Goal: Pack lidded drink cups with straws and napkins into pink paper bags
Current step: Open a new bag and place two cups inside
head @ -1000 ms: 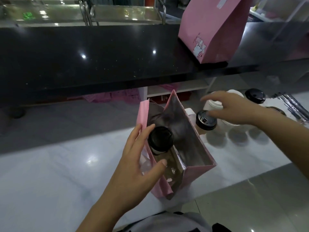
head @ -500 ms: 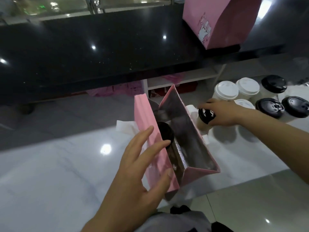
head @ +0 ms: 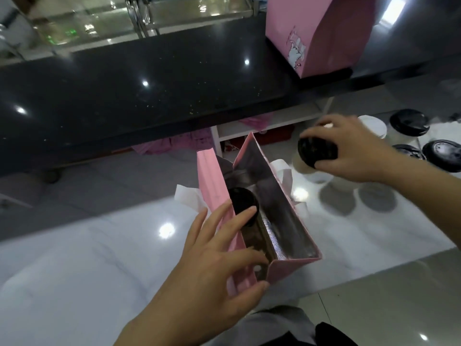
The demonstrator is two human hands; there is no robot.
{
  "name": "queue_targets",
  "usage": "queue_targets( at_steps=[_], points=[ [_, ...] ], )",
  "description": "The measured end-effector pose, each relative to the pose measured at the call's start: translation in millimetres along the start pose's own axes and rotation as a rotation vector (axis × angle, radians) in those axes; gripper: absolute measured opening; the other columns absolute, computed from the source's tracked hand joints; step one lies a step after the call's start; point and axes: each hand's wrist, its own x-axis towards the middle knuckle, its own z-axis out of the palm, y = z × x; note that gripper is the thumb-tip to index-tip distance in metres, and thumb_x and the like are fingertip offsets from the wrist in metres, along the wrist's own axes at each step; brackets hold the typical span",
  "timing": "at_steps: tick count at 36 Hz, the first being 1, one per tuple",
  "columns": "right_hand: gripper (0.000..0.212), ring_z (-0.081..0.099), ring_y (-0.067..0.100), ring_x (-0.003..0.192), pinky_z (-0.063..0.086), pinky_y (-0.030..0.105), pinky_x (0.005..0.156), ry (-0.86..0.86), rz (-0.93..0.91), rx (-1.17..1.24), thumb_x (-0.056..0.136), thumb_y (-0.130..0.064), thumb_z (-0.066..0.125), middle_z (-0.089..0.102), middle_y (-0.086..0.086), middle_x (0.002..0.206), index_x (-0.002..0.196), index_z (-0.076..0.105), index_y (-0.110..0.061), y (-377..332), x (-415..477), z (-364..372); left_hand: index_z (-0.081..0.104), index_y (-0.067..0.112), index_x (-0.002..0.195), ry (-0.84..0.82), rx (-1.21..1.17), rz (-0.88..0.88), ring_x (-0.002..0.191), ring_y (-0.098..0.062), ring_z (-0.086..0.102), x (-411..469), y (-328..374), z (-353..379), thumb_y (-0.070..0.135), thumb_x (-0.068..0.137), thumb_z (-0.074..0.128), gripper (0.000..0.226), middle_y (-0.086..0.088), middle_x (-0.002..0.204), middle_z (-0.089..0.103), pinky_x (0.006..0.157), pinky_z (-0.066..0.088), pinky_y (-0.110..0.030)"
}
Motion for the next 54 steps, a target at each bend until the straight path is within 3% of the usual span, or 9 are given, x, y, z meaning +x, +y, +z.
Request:
queue_targets(
  at_steps=[7, 16, 22, 27, 30, 35, 39, 44, 54],
  points=[
    [0.061, 0.05, 0.028, 0.119, 0.047, 0.045, 0.099, 0.261, -0.27, 0.222, 0.067, -0.032, 0.067, 0.052, 0.002, 0.126, 0.127, 0.06, -0.033, -91.9, -46.9, -87.8, 0.057, 0.056, 0.116, -0.075, -0.008, 0.022, 0.152, -0.007, -0.01, -6.2, -6.3, 1.8, 0.068, 0.08, 0.062, 0.038, 0.024, 0.163, 0.006, 0.117, 0.005, -0.046],
    [0.057, 0.048, 0.014, 0.116, 0.048, 0.035, 0.09, -0.103, -0.422, 0.227, 0.064, -0.052, 0.058, 0.049, -0.02, 0.121, 0.121, 0.054, -0.049, -158.4, -61.4, -59.9, 0.066, 0.049, 0.112, -0.016, -0.082, 0.029, 0.144, -0.012, 0.031, -18.6, -18.7, -1.1, 0.049, 0.088, 0.066, 0.025, 0.022, 0.141, 0.047, 0.11, 0.035, -0.051],
    [0.059, 0.046, 0.008, 0.121, 0.049, 0.032, 0.091, -0.235, -0.364, 0.357, 0.066, -0.036, 0.068, 0.047, -0.023, 0.121, 0.122, 0.053, -0.049, -161.6, -55.8, -49.0, 0.067, 0.052, 0.108, 0.008, -0.079, -0.054, 0.143, -0.008, 0.031, -37.3, -31.8, 2.3, 0.06, 0.093, 0.05, 0.024, 0.024, 0.134, 0.054, 0.11, 0.034, -0.056],
    [0.06, 0.042, 0.004, 0.12, 0.049, 0.029, 0.092, -0.291, -0.394, 0.196, 0.065, -0.047, 0.064, 0.041, -0.029, 0.12, 0.123, 0.05, -0.053, -164.2, -49.8, -36.4, 0.072, 0.046, 0.096, 0.101, -0.062, -0.132, 0.139, -0.002, 0.034, -46.6, -35.6, 3.3, 0.061, 0.094, 0.04, 0.035, 0.024, 0.124, 0.058, 0.112, 0.033, -0.057],
    [0.061, 0.038, 0.005, 0.12, 0.048, 0.029, 0.093, -0.366, -0.498, 0.019, 0.069, -0.048, 0.063, 0.037, -0.027, 0.123, 0.127, 0.045, -0.053, -172.5, -50.4, -28.2, 0.068, 0.044, 0.096, 0.122, -0.038, -0.171, 0.13, 0.003, 0.037, -46.9, -34.4, -1.7, 0.062, 0.084, 0.05, 0.028, 0.027, 0.121, 0.053, 0.113, 0.032, -0.056],
    [0.061, 0.037, 0.015, 0.12, 0.05, 0.032, 0.089, -0.369, -0.657, -0.227, 0.074, -0.045, 0.06, 0.037, -0.016, 0.129, 0.132, 0.042, -0.05, -192.4, -47.7, -9.0, 0.035, 0.048, 0.13, 0.086, -0.111, -0.271, 0.124, 0.012, 0.024, -44.1, -23.8, -1.5, 0.076, 0.071, 0.057, 0.069, 0.034, 0.13, 0.031, 0.117, 0.025, -0.031],
    [0.066, 0.035, 0.008, 0.114, 0.048, 0.03, 0.09, -0.444, -0.566, -0.217, 0.073, -0.045, 0.067, 0.034, -0.019, 0.126, 0.132, 0.038, -0.052, -190.1, -34.6, -3.1, 0.028, 0.052, 0.126, 0.183, -0.228, -0.341, 0.114, 0.01, 0.034, -45.6, -22.4, 2.2, 0.076, 0.06, 0.065, 0.079, 0.036, 0.12, 0.035, 0.102, 0.038, -0.024],
    [0.064, 0.039, 0.007, 0.107, 0.045, 0.025, 0.091, -0.519, -0.476, -0.279, 0.076, -0.044, 0.069, 0.038, -0.019, 0.125, 0.133, 0.04, -0.05, -170.7, -30.1, 13.2, -0.02, 0.066, 0.135, 0.133, -0.252, -0.329, 0.125, 0.01, 0.016, -51.4, -21.9, -1.8, 0.068, 0.063, 0.076, 0.12, 0.048, 0.131, 0.006, 0.114, 0.021, -0.023],
    [0.07, 0.05, 0.014, 0.114, 0.05, 0.033, 0.092, -0.607, -0.405, -0.248, 0.078, -0.034, 0.077, 0.04, -0.015, 0.132, 0.138, 0.044, -0.043, -155.3, -30.0, 57.4, -0.021, 0.067, 0.136, 0.091, -0.304, -0.272, 0.117, 0.029, 0.004, -52.3, -25.4, 2.5, 0.063, 0.067, 0.078, 0.12, 0.057, 0.132, -0.011, 0.113, 0.016, -0.02]
  ],
)
